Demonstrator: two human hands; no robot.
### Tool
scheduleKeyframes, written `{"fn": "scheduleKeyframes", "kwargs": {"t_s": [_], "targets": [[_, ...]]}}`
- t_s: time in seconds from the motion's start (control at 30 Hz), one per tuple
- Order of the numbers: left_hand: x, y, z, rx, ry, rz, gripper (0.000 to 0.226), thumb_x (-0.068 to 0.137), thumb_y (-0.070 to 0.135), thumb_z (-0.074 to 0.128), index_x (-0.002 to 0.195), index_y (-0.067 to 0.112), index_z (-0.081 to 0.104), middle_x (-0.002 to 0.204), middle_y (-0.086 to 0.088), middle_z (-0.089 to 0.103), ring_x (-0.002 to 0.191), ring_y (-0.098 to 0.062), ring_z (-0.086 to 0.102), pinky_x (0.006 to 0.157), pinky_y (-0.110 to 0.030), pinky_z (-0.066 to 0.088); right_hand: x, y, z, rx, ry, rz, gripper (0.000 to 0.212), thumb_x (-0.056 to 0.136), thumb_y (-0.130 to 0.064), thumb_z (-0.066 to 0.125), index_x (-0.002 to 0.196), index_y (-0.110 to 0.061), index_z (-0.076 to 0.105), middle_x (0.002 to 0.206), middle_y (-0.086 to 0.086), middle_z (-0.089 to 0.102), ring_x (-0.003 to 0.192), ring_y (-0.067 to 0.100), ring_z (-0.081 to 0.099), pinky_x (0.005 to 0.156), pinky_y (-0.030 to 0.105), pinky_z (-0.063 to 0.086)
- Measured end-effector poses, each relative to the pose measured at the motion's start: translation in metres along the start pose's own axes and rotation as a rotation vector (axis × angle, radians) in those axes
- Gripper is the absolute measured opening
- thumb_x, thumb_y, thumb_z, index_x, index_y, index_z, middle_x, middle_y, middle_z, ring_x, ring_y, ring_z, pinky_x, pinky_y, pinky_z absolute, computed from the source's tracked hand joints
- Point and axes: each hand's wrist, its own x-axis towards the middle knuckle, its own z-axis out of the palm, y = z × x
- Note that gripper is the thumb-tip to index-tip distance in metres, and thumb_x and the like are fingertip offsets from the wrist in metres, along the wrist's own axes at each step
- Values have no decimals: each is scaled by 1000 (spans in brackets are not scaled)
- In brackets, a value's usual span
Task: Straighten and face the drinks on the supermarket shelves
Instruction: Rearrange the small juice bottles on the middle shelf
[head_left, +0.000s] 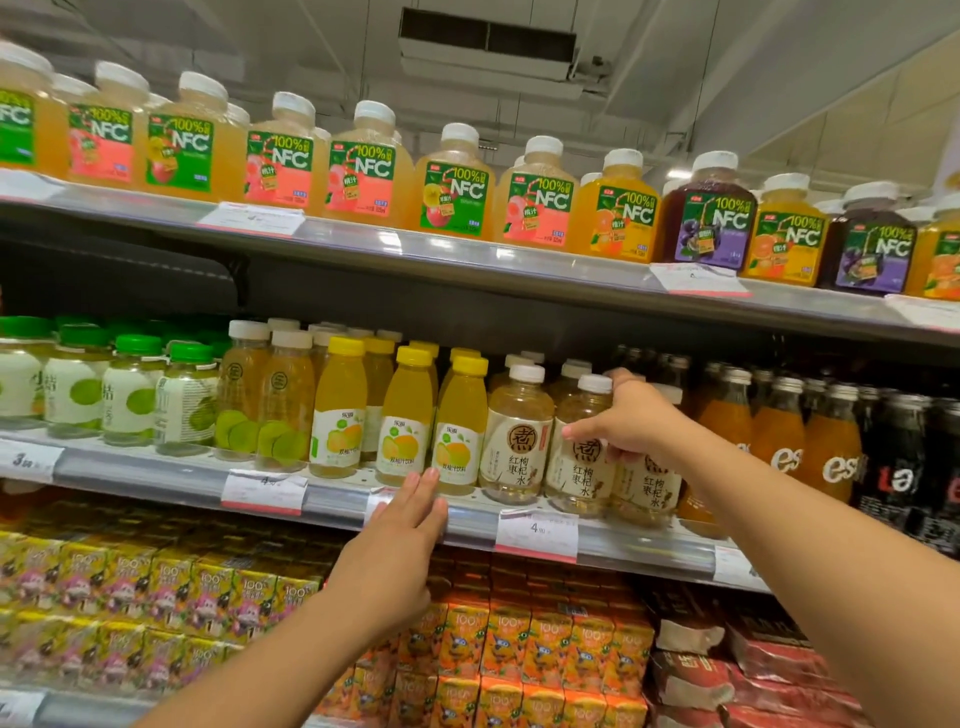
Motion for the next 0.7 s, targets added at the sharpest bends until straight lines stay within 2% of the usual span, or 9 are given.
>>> {"fn": "scheduleKeyframes", "kwargs": {"t_s": [0.17,0.27,0.33,0.4,0.43,0.5,0.57,0.63,0.7], "targets": [[-1,1,0,16,26,1,94,79,7,58,154,27,4,151,11,-34,144,-11,-21,110,-28,35,-6,0,2,48,5,12,107,70,-41,84,152,-28,16,86,4,64,59,14,69,42,22,51],[-1,1,3,37,20,1,94,79,8,57,154,28,4,150,12,-36,141,-9,-25,105,-25,39,-14,4,7,103,48,-59,108,74,-37,82,153,-31,9,93,2,65,62,13,69,46,24,55],[2,-1,3,44,17,14,92,80,7,54,154,27,4,149,12,-37,134,-7,-31,108,-25,35,-23,9,10,90,122,-146,106,74,-38,81,152,-33,9,116,1,64,86,13,70,64,30,61],[1,0,0,52,-8,19,91,81,7,53,154,26,4,150,11,-36,134,-6,-31,112,-26,30,-35,13,7,41,204,-214,97,77,-42,77,151,-33,15,142,-2,49,119,16,57,88,33,56],[1,2,-3,60,-22,17,90,81,8,54,154,26,5,152,11,-34,137,-7,-28,112,-27,30,-41,16,2,24,226,-233,91,79,-43,75,151,-33,19,147,-4,44,126,16,52,94,33,52],[2,5,-13,79,-71,-2,86,82,10,58,153,26,12,158,8,-25,146,-12,-15,110,-30,34,-53,21,-8,1,224,-247,82,82,-41,72,149,-34,24,149,-6,41,130,15,47,96,32,49],[6,8,-31,117,-106,11,75,83,14,56,148,27,22,162,3,-6,148,-19,4,106,-35,39,-64,24,-22,-20,230,-247,75,85,-39,69,147,-34,28,150,-7,40,132,15,44,98,31,45],[15,15,-55,156,-60,52,67,85,17,51,145,29,26,155,3,23,138,-20,30,99,-37,46,-76,25,-38,-63,250,-258,69,88,-37,66,146,-33,31,150,-7,39,133,14,42,101,30,41],[29,25,-84,187,70,140,55,86,22,49,138,30,36,134,6,47,119,-16,46,89,-34,51,-85,24,-55,-103,271,-256,65,89,-35,64,146,-31,33,148,-6,41,127,14,47,98,28,43]]}}
